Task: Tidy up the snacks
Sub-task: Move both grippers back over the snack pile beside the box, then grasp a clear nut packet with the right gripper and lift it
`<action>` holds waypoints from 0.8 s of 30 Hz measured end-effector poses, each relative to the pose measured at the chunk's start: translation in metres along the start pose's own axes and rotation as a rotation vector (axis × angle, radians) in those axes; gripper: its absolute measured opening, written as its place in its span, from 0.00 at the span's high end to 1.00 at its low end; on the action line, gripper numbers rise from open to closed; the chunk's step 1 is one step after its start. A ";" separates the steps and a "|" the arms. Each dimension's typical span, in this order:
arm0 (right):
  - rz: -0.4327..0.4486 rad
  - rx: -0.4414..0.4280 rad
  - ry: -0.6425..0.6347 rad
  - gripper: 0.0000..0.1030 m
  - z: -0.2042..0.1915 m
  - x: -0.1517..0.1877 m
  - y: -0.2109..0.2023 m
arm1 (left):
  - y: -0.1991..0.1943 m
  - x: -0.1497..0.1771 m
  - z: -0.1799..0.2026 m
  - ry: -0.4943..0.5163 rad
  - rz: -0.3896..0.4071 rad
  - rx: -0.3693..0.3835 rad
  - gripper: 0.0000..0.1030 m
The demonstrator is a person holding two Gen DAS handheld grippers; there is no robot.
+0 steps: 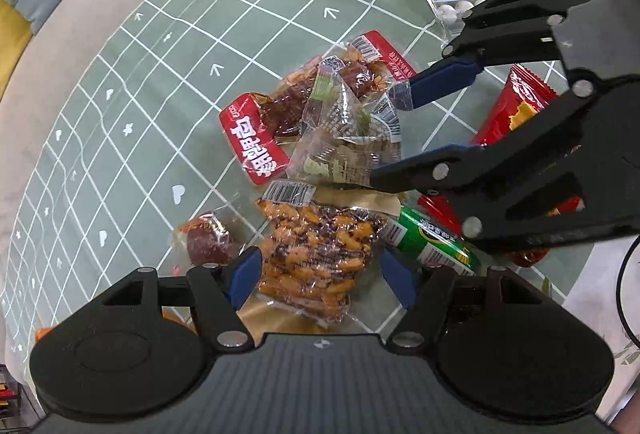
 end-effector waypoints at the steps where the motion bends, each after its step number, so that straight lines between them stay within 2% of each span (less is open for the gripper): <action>1: -0.002 0.000 0.002 0.56 0.000 0.000 -0.001 | 0.002 -0.001 0.000 0.007 -0.007 0.001 0.22; 5: -0.006 -0.004 0.008 0.57 0.003 0.001 0.000 | 0.010 -0.009 0.001 0.028 -0.038 -0.007 0.22; 6: -0.008 -0.014 0.011 0.67 0.003 0.001 0.000 | 0.011 -0.010 0.002 0.030 -0.039 -0.017 0.20; 8: -0.013 -0.025 0.024 0.68 0.004 0.001 0.000 | 0.012 -0.012 0.001 0.020 -0.021 -0.024 0.20; 11: -0.008 -0.015 0.018 0.72 0.004 0.001 0.000 | 0.012 -0.012 -0.002 -0.028 -0.004 -0.003 0.26; 15: 0.000 -0.020 0.012 0.79 0.002 0.004 -0.001 | 0.010 -0.009 0.001 -0.044 -0.002 -0.032 0.31; 20: 0.003 -0.003 0.002 0.81 -0.002 0.005 -0.007 | 0.001 -0.003 -0.001 -0.148 0.014 -0.039 0.33; 24: 0.013 0.000 0.029 0.81 0.000 0.005 -0.016 | -0.018 0.010 -0.009 -0.255 0.071 -0.042 0.33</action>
Point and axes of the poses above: each gripper's, at about its wrist camera, not at the fingertips, and y roughly the way its jaws point, z to its right, x to its underside, the point moved 2 cm from there along y, roughly the way its jaws point, and after that the axes turned 4 degrees about -z, right-handed, at the moved point
